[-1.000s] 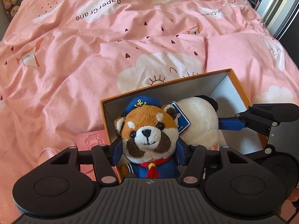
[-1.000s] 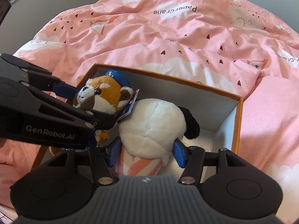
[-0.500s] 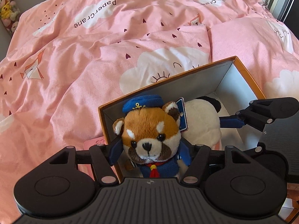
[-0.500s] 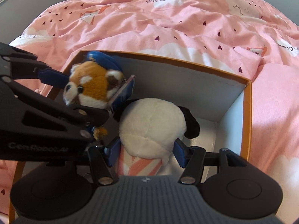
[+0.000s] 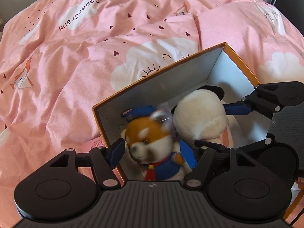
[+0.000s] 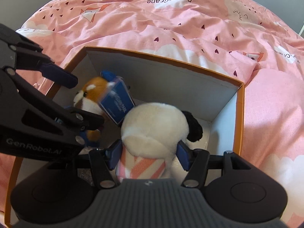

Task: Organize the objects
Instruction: 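Lower both plushes into the orange box and open both grippers, then move the left gripper to the pink backpack pouch while the right moves to the pink card wallet, then close the left gripper on the pouch while the right closes on the pink wallet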

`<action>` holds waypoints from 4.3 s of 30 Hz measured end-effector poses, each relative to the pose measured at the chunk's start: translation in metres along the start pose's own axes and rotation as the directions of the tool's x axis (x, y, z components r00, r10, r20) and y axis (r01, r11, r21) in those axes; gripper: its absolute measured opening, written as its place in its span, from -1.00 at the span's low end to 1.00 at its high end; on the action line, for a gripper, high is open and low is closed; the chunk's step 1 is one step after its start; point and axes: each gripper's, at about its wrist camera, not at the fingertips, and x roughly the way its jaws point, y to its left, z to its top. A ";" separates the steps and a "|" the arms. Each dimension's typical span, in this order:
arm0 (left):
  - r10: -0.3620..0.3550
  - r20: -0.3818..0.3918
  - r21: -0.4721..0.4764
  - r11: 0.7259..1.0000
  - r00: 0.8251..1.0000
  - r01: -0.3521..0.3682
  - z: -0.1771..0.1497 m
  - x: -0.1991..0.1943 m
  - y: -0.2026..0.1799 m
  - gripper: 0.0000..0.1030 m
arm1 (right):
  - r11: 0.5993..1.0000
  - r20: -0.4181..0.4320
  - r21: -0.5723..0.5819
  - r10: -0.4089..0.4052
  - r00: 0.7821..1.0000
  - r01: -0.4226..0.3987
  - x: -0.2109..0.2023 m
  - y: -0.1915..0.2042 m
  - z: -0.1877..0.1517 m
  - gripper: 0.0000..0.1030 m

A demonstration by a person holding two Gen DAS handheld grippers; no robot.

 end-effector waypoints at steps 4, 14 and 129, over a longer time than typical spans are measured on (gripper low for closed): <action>0.011 0.059 -0.026 1.000 0.998 -0.009 -0.001 -0.008 0.003 0.53 | 1.000 0.019 0.023 -0.004 1.000 0.003 -0.004 -0.001 -0.001 0.21; -0.025 0.210 -0.122 0.991 0.977 0.052 -0.013 -0.038 0.035 -0.02 | 0.975 0.122 0.213 0.032 0.992 -0.058 -0.013 -0.013 0.002 0.21; -0.179 0.072 -0.524 0.830 0.981 0.190 -0.129 -0.005 0.208 -0.55 | 0.838 0.097 -0.545 0.028 0.995 0.029 0.015 0.183 0.057 -0.28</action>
